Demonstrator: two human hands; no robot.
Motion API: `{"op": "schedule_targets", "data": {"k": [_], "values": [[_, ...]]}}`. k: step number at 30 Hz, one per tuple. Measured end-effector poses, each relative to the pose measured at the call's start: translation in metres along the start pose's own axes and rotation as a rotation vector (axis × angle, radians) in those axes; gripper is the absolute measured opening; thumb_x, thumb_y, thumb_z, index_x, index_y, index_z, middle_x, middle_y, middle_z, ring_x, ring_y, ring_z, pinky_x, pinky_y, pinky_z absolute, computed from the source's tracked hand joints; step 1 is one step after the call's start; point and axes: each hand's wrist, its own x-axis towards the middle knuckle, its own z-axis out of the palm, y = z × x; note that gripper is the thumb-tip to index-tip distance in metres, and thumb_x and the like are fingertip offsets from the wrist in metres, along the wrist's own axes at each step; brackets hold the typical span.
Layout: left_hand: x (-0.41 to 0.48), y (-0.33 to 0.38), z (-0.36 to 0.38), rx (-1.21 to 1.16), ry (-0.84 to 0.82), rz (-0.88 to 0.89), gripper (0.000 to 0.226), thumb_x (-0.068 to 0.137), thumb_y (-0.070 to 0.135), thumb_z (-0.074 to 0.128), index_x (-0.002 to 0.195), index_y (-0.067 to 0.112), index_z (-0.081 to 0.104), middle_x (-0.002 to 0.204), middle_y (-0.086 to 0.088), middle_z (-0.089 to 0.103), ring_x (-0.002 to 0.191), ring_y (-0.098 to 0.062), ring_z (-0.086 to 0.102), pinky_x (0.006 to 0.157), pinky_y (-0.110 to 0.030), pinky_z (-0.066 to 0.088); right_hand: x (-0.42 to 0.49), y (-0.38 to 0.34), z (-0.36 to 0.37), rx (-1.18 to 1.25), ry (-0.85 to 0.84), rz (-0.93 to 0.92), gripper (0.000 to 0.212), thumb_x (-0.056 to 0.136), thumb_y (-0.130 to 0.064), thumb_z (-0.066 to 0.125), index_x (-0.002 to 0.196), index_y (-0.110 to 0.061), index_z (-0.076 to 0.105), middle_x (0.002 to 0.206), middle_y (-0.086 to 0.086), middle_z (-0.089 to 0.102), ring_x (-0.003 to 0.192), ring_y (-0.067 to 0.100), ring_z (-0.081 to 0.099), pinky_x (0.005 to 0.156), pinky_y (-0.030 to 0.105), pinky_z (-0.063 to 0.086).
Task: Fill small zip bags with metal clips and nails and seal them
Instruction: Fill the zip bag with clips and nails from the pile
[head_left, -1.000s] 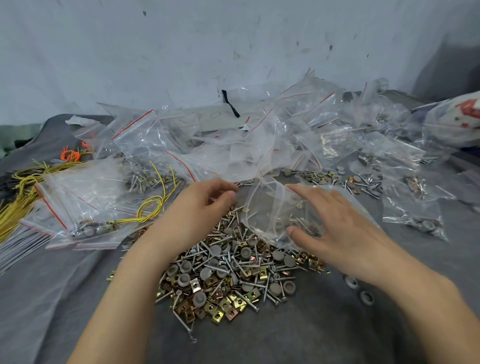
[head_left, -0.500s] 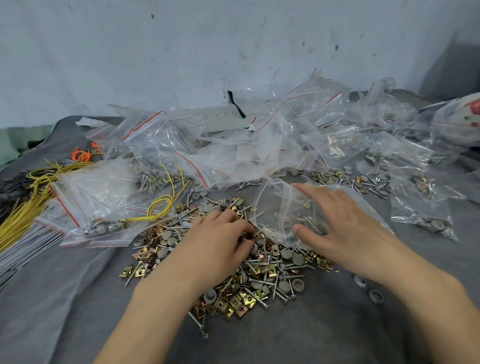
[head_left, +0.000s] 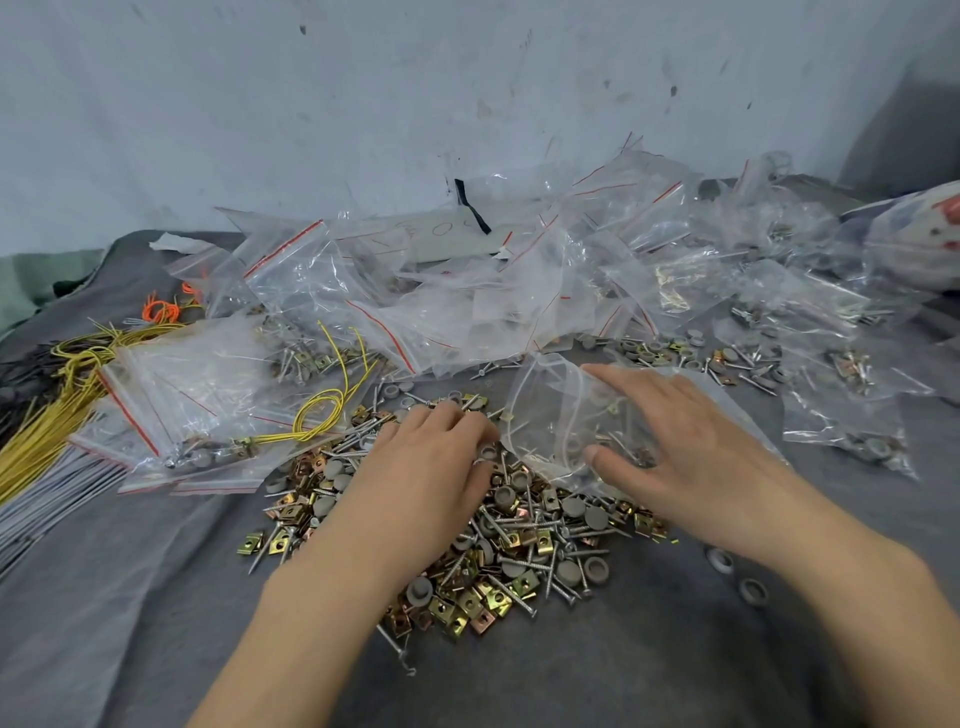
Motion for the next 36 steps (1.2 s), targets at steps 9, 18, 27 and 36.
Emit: {"op": "schedule_targets", "data": {"k": [9,18,27,36], "values": [[-0.001,0.025,0.009,0.033,-0.086,0.183,0.036,0.104,0.039,0.034,0.137,0.049,0.041,0.122,0.013,0.049,0.115,-0.015,0.043,0.098,-0.034,0.027,0.000,-0.001,0.001,0.001,0.019,-0.020,0.071,0.091,-0.059,0.048,0.153,-0.043,0.019,0.150,-0.016,0.038,0.138,0.006,0.028,0.112,0.022,0.018],[0.004,0.025,0.013,0.009,-0.048,0.207,0.023,0.100,0.042,0.046,0.122,0.045,0.051,0.110,0.013,0.045,0.114,-0.012,0.042,0.095,-0.031,0.028,0.000,0.001,0.001,0.005,0.022,-0.019,0.070,0.091,-0.058,0.050,0.153,-0.043,0.019,0.148,-0.016,0.039,0.136,0.003,0.028,0.111,0.021,0.016],[0.002,0.003,0.001,-0.578,0.008,0.043,0.007,0.096,0.031,0.060,0.097,0.037,0.062,0.092,0.023,0.063,0.087,0.003,0.059,0.074,-0.011,0.041,-0.002,0.003,0.000,0.017,0.010,-0.010,0.070,0.090,-0.061,0.047,0.152,-0.047,0.016,0.150,-0.017,0.037,0.139,0.004,0.026,0.114,0.022,0.014],[0.006,-0.006,-0.002,-0.801,0.126,-0.061,0.014,0.090,0.024,0.069,0.089,0.038,0.068,0.088,0.021,0.070,0.069,0.005,0.057,0.061,-0.008,0.042,-0.002,0.003,0.000,0.024,0.011,-0.014,0.070,0.090,-0.062,0.045,0.152,-0.047,0.016,0.151,-0.016,0.037,0.140,0.004,0.025,0.119,0.029,0.016]]}}
